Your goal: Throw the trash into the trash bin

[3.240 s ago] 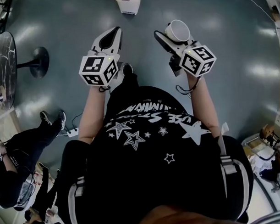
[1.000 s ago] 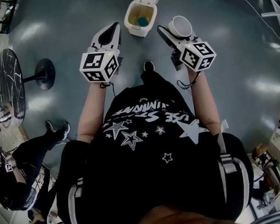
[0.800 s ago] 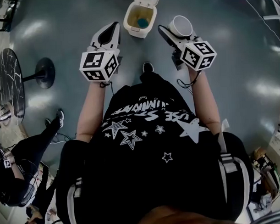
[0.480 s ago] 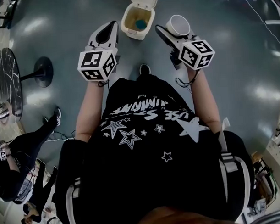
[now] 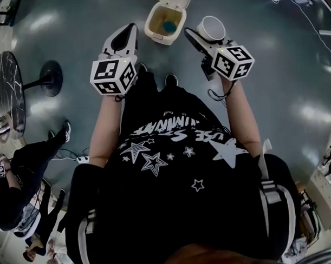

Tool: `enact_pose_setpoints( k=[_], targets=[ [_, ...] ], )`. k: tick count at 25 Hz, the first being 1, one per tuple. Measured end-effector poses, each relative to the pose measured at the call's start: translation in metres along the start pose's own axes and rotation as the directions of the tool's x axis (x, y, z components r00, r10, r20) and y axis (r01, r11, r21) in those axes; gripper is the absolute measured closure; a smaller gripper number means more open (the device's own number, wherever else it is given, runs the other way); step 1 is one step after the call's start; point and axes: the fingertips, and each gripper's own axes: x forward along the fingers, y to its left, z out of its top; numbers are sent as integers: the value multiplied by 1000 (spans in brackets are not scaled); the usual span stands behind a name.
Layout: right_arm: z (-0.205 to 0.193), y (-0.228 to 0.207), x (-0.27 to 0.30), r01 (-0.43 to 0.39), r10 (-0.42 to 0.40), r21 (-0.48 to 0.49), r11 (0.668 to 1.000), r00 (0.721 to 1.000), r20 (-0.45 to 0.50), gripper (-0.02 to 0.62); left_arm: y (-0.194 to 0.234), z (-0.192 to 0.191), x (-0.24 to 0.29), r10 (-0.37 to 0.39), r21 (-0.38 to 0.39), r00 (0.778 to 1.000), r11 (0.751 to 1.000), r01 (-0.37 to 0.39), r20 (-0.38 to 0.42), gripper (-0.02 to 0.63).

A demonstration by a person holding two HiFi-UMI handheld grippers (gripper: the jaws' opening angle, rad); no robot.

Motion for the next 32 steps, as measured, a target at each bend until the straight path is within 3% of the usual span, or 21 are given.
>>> enact_pose_setpoints(
  k=[6, 18, 32],
  targets=[
    [6, 4, 11, 29, -29, -6, 1000, 1000, 0, 273, 18, 1, 9, -22, -15, 1000, 1000, 22, -9, 595],
    [27, 7, 62, 133, -134, 28, 991, 990, 33, 273, 60, 20, 52, -150, -15, 988, 989, 150, -21, 595],
    [27, -12, 118, 291, -296, 100, 951, 955, 31, 273, 101, 7, 115, -306, -40, 948, 952, 304, -86, 595]
  ],
)
